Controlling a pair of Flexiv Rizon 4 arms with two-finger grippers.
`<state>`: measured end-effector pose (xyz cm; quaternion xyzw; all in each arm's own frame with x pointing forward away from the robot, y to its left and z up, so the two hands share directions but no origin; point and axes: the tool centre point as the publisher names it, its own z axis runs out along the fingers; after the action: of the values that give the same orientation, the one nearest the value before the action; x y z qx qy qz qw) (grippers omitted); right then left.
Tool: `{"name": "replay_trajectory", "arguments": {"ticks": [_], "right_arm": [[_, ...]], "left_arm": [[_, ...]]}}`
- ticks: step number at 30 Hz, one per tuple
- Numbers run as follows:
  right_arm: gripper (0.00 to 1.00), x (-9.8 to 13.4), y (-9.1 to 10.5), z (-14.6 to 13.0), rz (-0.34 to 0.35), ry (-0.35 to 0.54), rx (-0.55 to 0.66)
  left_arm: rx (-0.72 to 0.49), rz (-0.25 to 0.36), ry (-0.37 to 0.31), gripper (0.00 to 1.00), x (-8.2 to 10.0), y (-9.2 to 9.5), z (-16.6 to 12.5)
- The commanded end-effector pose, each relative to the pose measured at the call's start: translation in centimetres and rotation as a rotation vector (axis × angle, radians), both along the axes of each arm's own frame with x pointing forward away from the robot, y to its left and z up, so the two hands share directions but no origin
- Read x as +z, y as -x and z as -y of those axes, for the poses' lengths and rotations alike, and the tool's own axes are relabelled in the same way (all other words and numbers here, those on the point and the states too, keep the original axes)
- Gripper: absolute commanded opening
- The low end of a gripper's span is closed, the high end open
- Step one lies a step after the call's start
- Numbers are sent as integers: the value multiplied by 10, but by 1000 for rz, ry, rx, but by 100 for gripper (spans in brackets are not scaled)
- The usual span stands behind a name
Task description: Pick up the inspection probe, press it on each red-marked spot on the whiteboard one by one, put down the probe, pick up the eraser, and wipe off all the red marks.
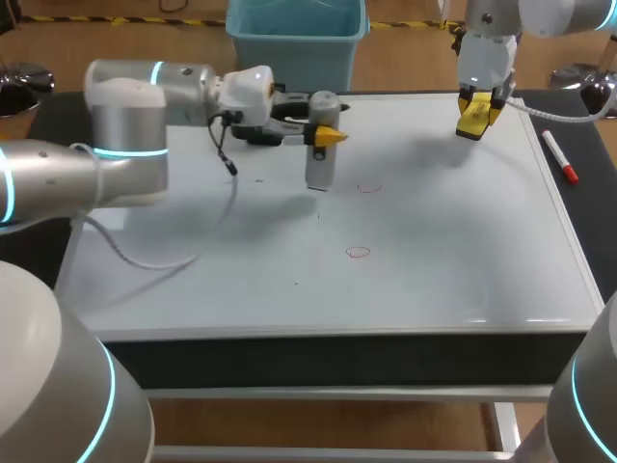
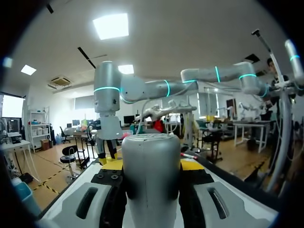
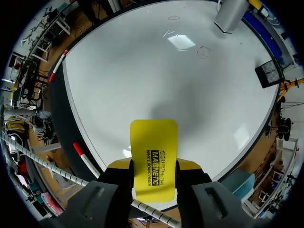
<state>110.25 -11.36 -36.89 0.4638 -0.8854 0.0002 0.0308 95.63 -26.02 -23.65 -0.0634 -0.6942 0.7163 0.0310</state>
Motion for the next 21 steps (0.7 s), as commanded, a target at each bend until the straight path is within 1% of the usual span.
{"name": "replay_trajectory", "arguments": {"ticks": [1,3,5,9,11,21], "right_arm": [[0,1,-1,1,-2,3,2],[0,1,-1,1,-2,3,2],[0,1,-1,1,-2,3,2],[0,1,-1,1,-2,3,2],[0,1,-1,1,-2,3,2],[0,1,-1,1,-2,3,2]], "left_arm": [[-64,2,14,0,-11,-21,32],[-61,18,0,0,-14,-24,37],[-65,11,34,0,-17,-27,41],[-77,6,44,0,-22,-29,54],[-85,-1,60,0,-23,-29,58],[-94,2,88,0,-24,-26,74]]}}
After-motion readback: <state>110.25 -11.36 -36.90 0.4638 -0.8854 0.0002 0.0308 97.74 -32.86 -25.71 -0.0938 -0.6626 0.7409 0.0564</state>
